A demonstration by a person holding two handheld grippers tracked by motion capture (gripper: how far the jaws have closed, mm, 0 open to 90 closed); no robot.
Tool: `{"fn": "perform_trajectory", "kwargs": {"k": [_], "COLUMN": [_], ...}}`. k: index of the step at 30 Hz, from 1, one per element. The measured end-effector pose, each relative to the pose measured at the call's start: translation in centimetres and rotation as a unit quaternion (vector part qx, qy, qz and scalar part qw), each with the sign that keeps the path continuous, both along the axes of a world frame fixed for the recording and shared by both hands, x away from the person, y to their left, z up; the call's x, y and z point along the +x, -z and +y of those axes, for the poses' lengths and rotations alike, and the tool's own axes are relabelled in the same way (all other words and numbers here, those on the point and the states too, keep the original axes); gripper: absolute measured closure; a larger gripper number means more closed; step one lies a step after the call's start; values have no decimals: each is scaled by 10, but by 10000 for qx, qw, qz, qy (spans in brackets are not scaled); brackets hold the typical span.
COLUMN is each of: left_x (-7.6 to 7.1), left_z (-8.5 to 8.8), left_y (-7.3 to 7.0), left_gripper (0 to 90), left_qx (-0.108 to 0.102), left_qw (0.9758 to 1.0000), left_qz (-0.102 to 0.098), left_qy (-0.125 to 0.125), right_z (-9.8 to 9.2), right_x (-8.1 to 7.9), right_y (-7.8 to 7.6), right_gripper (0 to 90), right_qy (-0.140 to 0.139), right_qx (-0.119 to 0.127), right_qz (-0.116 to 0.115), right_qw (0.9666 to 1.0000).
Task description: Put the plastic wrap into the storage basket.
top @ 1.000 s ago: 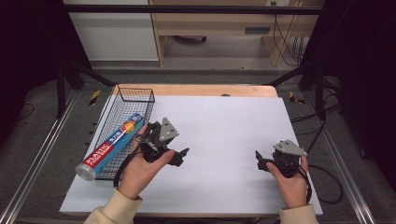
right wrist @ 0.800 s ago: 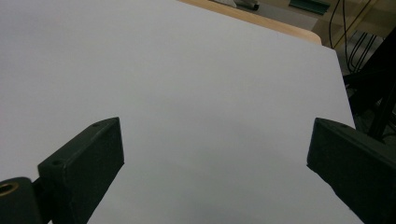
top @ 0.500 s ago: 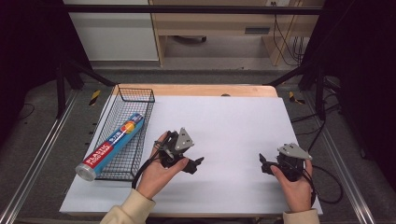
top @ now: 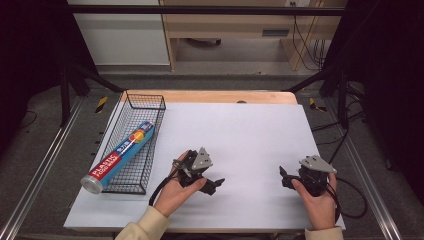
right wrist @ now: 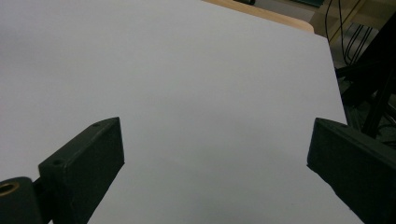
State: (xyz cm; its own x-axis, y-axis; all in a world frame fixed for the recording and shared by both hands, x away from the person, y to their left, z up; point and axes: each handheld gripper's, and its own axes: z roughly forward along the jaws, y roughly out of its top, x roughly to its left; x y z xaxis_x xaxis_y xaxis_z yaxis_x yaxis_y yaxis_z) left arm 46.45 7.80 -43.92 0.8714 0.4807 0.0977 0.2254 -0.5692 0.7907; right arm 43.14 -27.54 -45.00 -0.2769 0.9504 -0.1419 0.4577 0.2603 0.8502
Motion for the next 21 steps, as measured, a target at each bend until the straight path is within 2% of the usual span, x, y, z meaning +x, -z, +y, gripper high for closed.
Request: {"fn": "perform_trajectory", "kwargs": {"k": [7, 12, 15, 18, 21], "left_x": [-3, -6, -8, -11, -14], "left_z": [11, 27, 35, 42, 47], "left_y": [13, 23, 24, 20, 13], "left_gripper": [52, 52, 52, 51, 51], "left_qx": [80, 43, 25, -189, -232], "left_qw": [9999, 10000, 10000, 9995, 9993], "left_qz": [-27, 55, -15, -117, -228], "left_qy": [83, -18, -89, -205, -196], "right_z": [0, 1, 1, 2, 4], "right_x": [-1, 0, 0, 1, 3], "right_y": [1, 3, 3, 5, 7], "right_gripper": [42, 43, 42, 36, 37], "right_qy": [15, -11, -29, -77, -139], "right_qx": [-12, 0, 60, 126, 170], "right_qz": [12, 87, 110, 117, 161], "right_qw": [10000, 10000, 9999, 9998, 9996]}}
